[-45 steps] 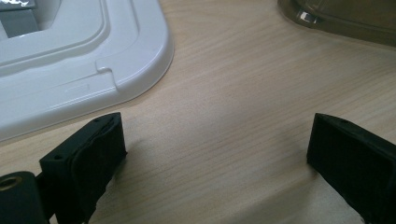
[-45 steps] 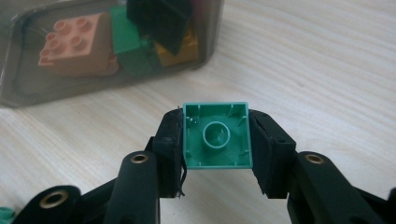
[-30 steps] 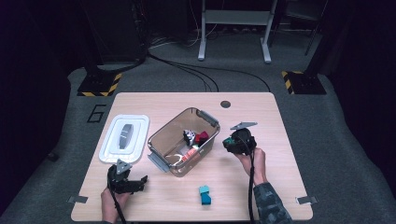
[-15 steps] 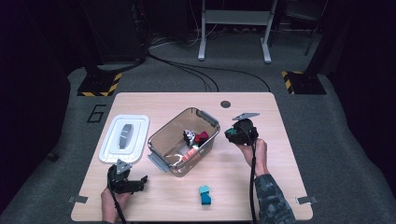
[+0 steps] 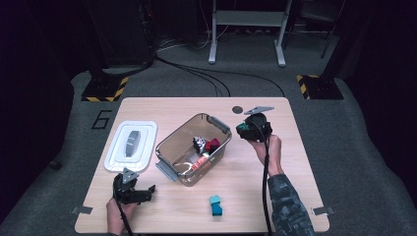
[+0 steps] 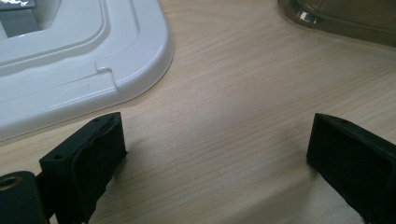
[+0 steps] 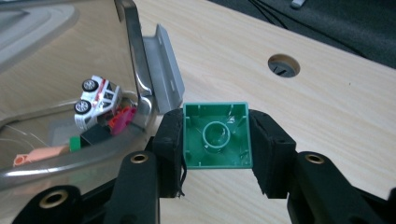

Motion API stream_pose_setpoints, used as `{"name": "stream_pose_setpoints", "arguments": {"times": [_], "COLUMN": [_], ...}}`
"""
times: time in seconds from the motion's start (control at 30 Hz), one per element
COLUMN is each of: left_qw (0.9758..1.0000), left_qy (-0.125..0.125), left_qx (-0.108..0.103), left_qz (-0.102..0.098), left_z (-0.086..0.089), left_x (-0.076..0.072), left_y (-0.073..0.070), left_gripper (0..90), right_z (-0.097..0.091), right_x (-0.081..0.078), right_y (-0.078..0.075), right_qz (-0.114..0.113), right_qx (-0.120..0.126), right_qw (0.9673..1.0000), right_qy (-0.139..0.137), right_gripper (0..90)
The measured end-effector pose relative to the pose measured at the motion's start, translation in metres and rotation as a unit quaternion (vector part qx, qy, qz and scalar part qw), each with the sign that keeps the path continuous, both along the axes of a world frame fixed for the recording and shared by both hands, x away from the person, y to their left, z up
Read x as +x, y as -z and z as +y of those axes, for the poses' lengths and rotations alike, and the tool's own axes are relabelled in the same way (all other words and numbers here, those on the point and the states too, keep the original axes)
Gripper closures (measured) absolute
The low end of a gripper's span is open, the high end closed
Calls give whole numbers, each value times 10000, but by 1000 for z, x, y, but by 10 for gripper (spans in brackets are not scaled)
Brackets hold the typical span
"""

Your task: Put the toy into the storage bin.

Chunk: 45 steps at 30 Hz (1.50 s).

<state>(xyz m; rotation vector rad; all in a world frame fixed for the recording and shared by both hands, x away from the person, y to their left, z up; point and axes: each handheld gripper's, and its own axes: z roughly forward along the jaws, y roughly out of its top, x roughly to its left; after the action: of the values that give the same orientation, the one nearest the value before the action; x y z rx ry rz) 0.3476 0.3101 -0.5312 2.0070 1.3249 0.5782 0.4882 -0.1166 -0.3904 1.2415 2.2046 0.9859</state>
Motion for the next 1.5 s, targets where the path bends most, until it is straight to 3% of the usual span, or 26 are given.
{"name": "stream_pose_setpoints", "arguments": {"times": [0.33, 0.7, 1.03, 1.27, 1.5], "left_qw": [10000, 10000, 10000, 10000, 10000], "left_qy": [-1, 2, -17, -15, 3], "left_qx": [-2, -3, -31, -31, -8], "left_qz": [-1, -2, 2, 6, 11], "left_z": [0, 0, 0, 0, 0], "left_x": [0, 0, 0, 0, 0], "left_y": [0, 0, 0, 0, 0], "left_gripper": [44, 44, 44, 44, 44], "right_z": [18, 47, 68, 72, 69], "right_x": [-2, -8, -12, -15, -16], "right_y": [-21, -24, -14, -5, -1], "right_qz": [-175, -173, 153, 369, 425], "right_qx": [-41, -173, -287, -361, -430], "right_qw": [9996, 9971, 9949, 9938, 9930], "right_qy": [-228, -717, -958, -984, -1012], "right_gripper": [582, 581, 579, 576, 572]}}
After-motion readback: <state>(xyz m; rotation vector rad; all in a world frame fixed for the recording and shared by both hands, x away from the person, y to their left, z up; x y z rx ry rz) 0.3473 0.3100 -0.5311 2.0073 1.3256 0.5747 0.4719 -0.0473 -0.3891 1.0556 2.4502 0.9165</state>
